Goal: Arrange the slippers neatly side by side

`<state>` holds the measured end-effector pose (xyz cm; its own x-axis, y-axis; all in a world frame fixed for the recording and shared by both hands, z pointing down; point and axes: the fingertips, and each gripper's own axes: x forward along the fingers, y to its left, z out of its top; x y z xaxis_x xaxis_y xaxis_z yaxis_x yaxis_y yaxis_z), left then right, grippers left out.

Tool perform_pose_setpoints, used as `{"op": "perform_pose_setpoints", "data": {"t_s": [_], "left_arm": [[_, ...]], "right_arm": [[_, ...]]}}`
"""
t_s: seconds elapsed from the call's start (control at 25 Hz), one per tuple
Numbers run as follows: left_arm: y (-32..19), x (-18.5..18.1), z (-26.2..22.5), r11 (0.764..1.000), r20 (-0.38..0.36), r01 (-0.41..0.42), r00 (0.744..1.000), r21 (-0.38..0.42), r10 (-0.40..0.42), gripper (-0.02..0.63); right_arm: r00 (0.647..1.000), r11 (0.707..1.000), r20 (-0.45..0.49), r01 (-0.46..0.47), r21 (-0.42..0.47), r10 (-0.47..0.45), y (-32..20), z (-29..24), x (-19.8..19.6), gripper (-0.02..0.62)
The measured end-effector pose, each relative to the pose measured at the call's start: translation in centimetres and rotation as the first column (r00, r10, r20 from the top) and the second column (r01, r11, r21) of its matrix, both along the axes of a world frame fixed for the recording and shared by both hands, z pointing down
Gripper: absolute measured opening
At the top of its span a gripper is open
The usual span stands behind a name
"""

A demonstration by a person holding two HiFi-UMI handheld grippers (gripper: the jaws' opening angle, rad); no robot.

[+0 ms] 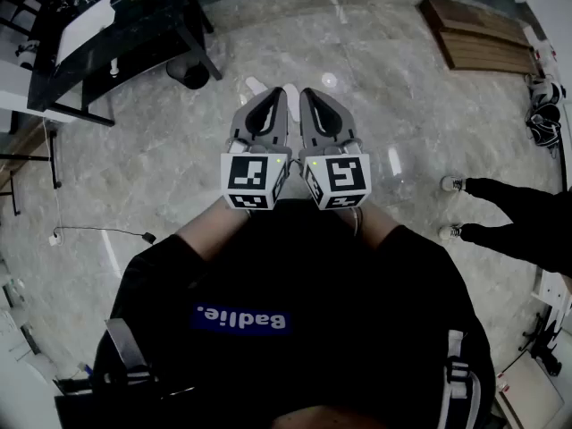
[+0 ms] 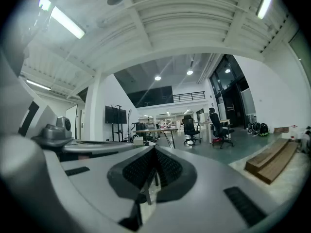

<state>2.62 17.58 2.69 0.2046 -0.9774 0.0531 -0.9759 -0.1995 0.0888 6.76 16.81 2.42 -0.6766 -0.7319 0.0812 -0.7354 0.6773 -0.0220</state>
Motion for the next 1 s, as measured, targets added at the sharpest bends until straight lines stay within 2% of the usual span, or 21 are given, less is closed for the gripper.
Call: {"op": "perform_pose_setpoints", "data": {"t_s": [0.64, 0.84, 1.0], "left_arm": [[-0.3, -0.5, 0.5, 1.0, -0.017, 0.01, 1.0, -0.02, -0.011, -0.011], [-0.9, -0.7, 1.8, 0.998, -0.024, 0.035, 0.999, -0.052, -0.036, -0.011], [-2.0, 0.6, 1.9, 0.997, -0.019, 0.064, 0.998, -0.048, -0.065, -0.011]], "right_arm": [[1.0, 1.0, 0.009, 0.011, -0.02, -0.01, -0.4, 0.2, 0.0, -0.003], [0.999, 0.998, 0.028, -0.016, -0.067, 0.018, -1.8, 1.6, 1.8, -0.003], [0.999, 0.997, 0.041, -0.001, -0.078, 0.004, -2.9, 2.3, 3.3, -0.003]]}}
